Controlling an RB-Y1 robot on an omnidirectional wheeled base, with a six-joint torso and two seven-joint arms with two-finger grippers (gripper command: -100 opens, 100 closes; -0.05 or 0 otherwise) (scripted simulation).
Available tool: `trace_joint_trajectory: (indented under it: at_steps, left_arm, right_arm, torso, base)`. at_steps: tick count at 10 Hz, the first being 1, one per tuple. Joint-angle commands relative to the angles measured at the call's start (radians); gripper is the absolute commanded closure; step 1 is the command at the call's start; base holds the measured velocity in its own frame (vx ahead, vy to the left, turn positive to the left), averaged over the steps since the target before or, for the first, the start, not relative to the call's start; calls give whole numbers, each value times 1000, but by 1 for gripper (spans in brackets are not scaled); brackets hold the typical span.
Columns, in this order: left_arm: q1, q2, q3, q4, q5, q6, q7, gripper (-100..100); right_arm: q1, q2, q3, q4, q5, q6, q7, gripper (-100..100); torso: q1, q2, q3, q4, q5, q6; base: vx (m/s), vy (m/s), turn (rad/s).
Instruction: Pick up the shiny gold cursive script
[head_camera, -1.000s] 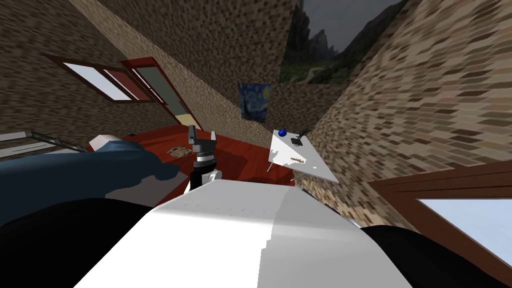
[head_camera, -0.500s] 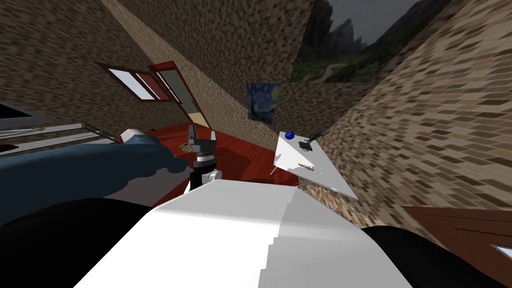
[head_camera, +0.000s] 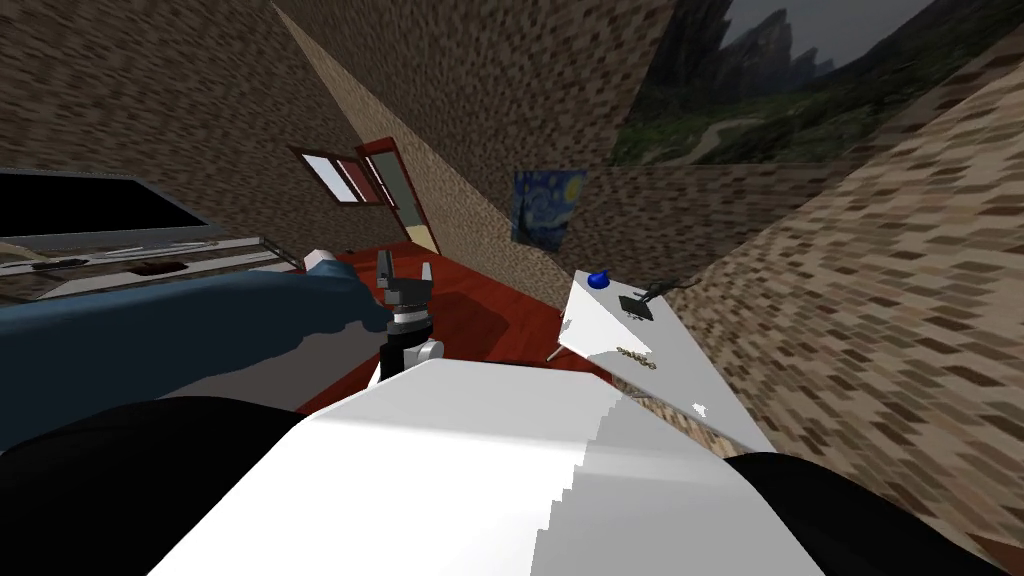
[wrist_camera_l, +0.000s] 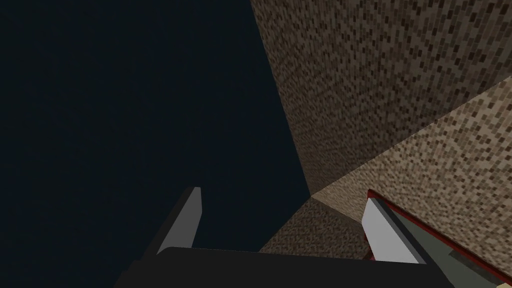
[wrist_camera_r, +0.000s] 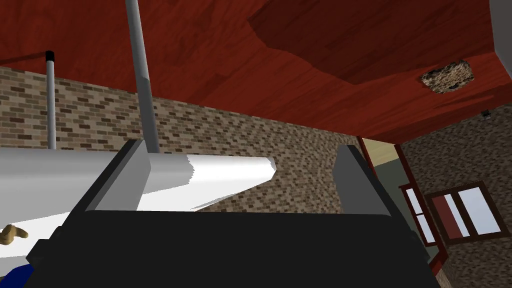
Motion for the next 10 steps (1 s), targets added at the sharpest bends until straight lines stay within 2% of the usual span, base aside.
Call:
trace_joint_trajectory:
  at_steps: [1, 2, 3, 4, 5, 7, 9, 10]
  left_arm:
    - [0, 0, 0, 0, 0, 0, 0, 0]
    - [0, 0, 0, 0, 0, 0, 0, 0]
    - [0, 0, 0, 0, 0, 0, 0, 0]
    - [0, 0, 0, 0, 0, 0, 0, 0]
    - [0, 0, 0, 0, 0, 0, 0, 0]
    - [0, 0, 0, 0, 0, 0, 0, 0]
    - [0, 0, 0, 0, 0, 0, 0, 0]
    - [0, 0, 0, 0, 0, 0, 0, 0]
  right_arm:
    - [11, -6, -1, 31, 16, 0, 18, -100]
    - [37, -30, -6, 72, 43, 7, 38, -100]
    - [37, -30, -6, 72, 43, 7, 38, -100]
    - [62, -50, -12, 101, 69, 14, 58, -100]
    - [62, -50, -12, 110, 69, 14, 58, -100]
    - [112, -79, -24, 176, 116, 31, 97, -100]
    - [157, -92, -33, 240, 157, 50, 133, -100]
    - [157, -92, -33, 240, 157, 50, 133, -100]
  torso:
    - [0, 0, 0, 0, 0, 0]
    - [0, 1, 1, 0, 0, 2]
    - [0, 1, 1, 0, 0, 0]
    - [-1, 2, 1, 0, 0, 1]
    - [-2, 1, 0, 0, 0, 1]
    - [-1, 0, 0, 0, 0, 0]
    - [-4, -4, -2, -1, -1, 1]
    - [-6, -5, -3, -1, -1, 1]
  base:
    - [85, 8, 138]
    - [88, 18, 243]
    - [86, -3, 170]
    - [108, -17, 291]
    - [88, -24, 136]
    - [127, -16, 380]
    - [178, -79, 351]
    - [120, -67, 61]
